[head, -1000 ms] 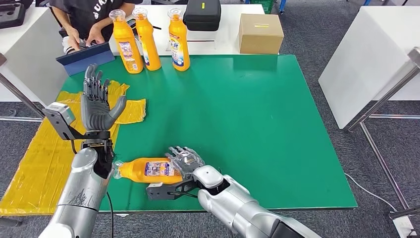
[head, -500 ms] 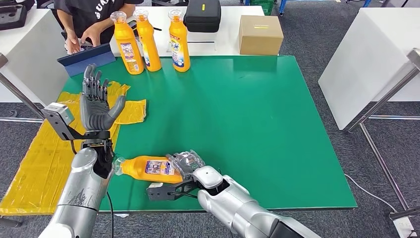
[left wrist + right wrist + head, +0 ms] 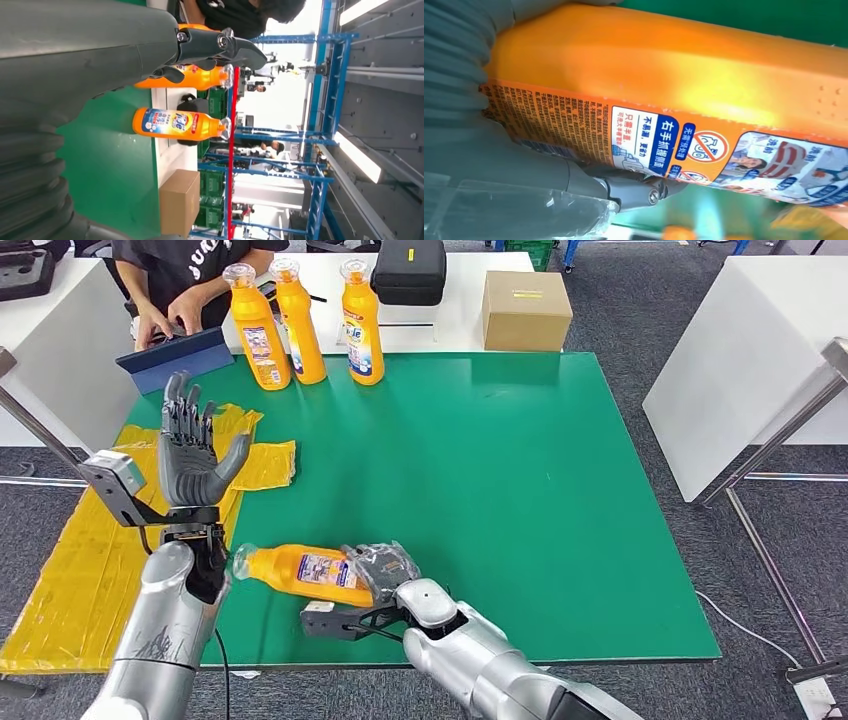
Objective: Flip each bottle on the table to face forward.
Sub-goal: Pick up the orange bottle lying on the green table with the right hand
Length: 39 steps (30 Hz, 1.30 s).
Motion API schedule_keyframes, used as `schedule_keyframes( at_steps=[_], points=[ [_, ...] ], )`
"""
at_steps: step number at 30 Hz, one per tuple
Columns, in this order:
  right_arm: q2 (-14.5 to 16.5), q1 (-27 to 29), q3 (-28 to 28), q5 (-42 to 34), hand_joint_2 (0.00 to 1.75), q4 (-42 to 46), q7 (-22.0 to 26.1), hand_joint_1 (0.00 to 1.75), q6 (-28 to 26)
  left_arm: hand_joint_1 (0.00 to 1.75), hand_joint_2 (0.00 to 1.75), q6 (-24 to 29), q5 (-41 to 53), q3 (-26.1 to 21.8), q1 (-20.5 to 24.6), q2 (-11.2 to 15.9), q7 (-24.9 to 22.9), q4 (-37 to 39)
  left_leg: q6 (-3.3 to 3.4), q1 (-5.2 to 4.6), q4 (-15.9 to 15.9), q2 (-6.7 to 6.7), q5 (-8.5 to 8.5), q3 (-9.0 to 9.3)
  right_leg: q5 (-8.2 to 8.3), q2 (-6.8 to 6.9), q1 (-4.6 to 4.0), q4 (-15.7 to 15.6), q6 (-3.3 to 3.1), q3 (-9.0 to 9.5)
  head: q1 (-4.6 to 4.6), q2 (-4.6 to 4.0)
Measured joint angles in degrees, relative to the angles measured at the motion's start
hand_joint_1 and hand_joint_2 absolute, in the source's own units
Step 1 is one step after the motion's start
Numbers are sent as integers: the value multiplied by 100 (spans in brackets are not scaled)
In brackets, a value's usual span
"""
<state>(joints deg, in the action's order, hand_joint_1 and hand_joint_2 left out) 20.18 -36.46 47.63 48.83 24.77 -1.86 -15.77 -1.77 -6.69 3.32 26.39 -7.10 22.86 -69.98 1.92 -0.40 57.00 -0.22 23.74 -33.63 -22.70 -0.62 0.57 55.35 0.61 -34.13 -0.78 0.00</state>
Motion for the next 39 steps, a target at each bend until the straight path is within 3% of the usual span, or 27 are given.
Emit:
schedule_keyframes(
  at_steps=[3,8,14,19,24,30,39],
  points=[
    [-127,84,-304,-165,175,91,56,175,-443,0,175,21,-4,-25,-188,3,-4,-195,1,2,0,-2,-5,-20,1,0,0,1,1,-1,-3,0],
    [-269,156,-636,-297,175,231,152,175,-703,0,175,50,-22,-75,-344,3,-26,-395,3,3,1,0,-8,-29,1,0,-1,2,1,-5,-2,0],
    [-509,414,-1470,-868,175,709,699,175,-1917,0,175,484,-524,-227,-498,-81,-399,-651,3,1,2,-2,-7,-55,1,1,0,2,2,-24,-2,0],
    [-640,568,-2091,-919,175,1063,1041,175,-2263,0,175,653,-1028,-398,-533,-154,-560,-673,3,-1,3,-2,-7,-63,1,0,0,1,2,-35,-2,0],
    [-577,783,-3081,-319,175,1608,1787,175,-2361,0,175,391,-1629,-483,-500,-203,-897,-482,3,1,3,-2,-7,-69,1,1,0,1,2,-46,-1,0],
    [-252,984,-4291,539,175,2255,2641,175,-2381,0,175,-181,-1893,-258,-327,-346,-1385,60,3,2,3,-1,-7,-73,1,0,0,2,2,-50,-1,0],
    [-37,1099,-4587,790,175,2547,2833,175,-2388,0,175,-317,-1889,279,-205,-461,-1417,495,3,1,3,-1,-7,-80,1,0,0,2,2,-54,-1,0]
  ],
)
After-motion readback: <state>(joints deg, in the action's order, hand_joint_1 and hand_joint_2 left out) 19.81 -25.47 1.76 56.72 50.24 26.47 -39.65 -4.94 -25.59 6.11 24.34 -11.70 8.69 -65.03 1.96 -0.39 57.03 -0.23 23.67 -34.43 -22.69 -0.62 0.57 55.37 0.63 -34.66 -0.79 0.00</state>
